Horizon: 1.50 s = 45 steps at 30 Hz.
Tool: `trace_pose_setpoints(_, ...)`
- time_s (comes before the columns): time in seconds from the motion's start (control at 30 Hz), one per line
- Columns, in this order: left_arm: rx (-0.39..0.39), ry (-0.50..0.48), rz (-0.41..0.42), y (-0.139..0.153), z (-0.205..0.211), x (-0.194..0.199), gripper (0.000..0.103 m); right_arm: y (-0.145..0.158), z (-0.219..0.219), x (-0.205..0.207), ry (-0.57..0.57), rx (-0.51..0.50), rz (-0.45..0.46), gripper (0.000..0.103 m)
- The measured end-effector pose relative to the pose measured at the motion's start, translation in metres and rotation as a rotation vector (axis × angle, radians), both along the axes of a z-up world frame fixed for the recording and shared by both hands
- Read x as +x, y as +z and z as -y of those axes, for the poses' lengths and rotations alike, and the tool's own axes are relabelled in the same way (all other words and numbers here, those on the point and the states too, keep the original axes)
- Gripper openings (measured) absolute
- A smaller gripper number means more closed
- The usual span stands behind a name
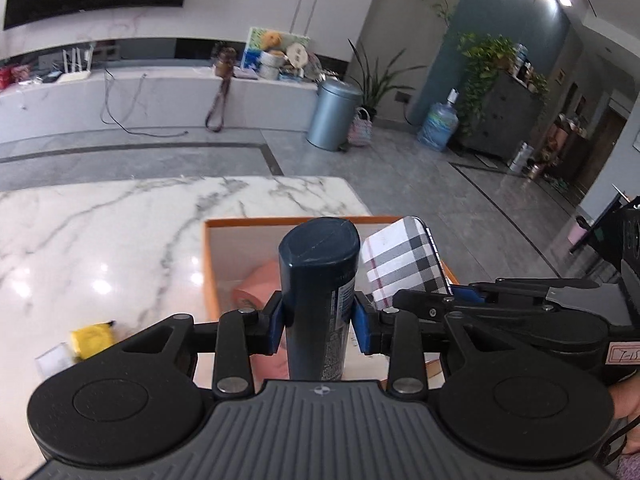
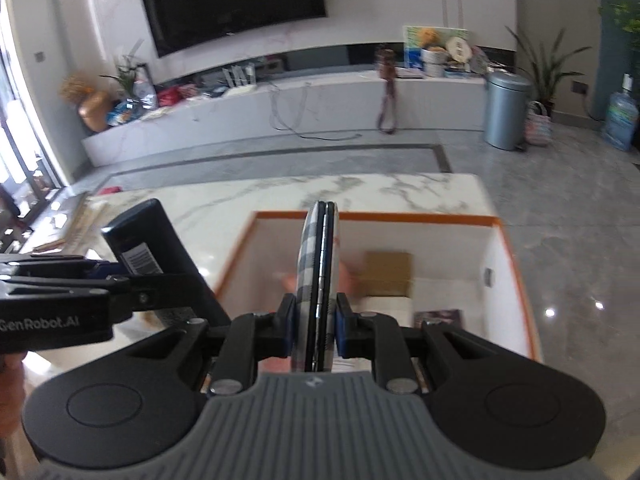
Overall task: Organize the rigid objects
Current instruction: 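Lower the blue spray can with the left tool while the right tool lowers the plaid case into the box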
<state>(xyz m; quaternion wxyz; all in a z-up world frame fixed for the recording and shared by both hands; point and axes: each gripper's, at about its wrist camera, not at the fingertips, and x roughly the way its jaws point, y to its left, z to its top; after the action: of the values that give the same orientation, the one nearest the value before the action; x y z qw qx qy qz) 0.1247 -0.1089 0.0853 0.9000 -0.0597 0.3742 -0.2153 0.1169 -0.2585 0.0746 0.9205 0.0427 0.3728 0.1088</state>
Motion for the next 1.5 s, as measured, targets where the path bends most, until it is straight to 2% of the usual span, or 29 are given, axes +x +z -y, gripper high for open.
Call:
trace_pose_setpoints(0.23, -0.029, -0.063, -0.049, -0.026, 0.027, 0.026, 0.039, -0.025, 0.033, 0.021, -0.059, -0.103, -0.036, 0.019)
trace_pose_setpoints(0.37, -0.036, -0.095, -0.070, -0.038, 0.047, 0.039, 0.039, -0.043, 0.042, 0.036, -0.046, -0.230, -0.057, 0.019)
trace_pose_setpoints(0.53, -0.052, -0.121, -0.106, -0.052, 0.063, 0.053, 0.039, -0.070, 0.056, 0.061, -0.030, -0.354, -0.130, 0.019)
trace_pose_setpoints(0.67, -0.052, -0.130, -0.130, -0.061, 0.070, 0.063, 0.039, -0.087, 0.050, 0.069, 0.013, -0.489, -0.131, 0.019)
trace_pose_setpoints(0.8, -0.056, -0.141, -0.152, -0.067, 0.077, 0.072, 0.039, -0.102, 0.047, 0.077, 0.034, -0.574, -0.151, 0.019)
trace_pose_setpoints(0.97, -0.050, -0.149, -0.171, -0.071, 0.081, 0.077, 0.039, -0.115, 0.051, 0.081, 0.050, -0.589, -0.195, 0.020)
trace_pose_setpoints(1.13, -0.064, -0.151, -0.209, -0.078, 0.081, 0.078, 0.039, -0.116, 0.050, 0.078, 0.056, -0.601, -0.185, 0.020)
trace_pose_setpoints(1.2, -0.066, -0.157, -0.220, -0.080, 0.081, 0.077, 0.039, -0.114, 0.050, 0.077, 0.049, -0.595, -0.180, 0.024)
trace_pose_setpoints(1.23, -0.065, -0.160, -0.224, -0.081, 0.081, 0.076, 0.039, -0.112, 0.051, 0.077, 0.046, -0.585, -0.171, 0.027)
trace_pose_setpoints(1.5, -0.069, -0.178, -0.265, -0.085, 0.086, 0.075, 0.039, -0.094, 0.051, 0.062, 0.010, -0.517, -0.081, 0.028)
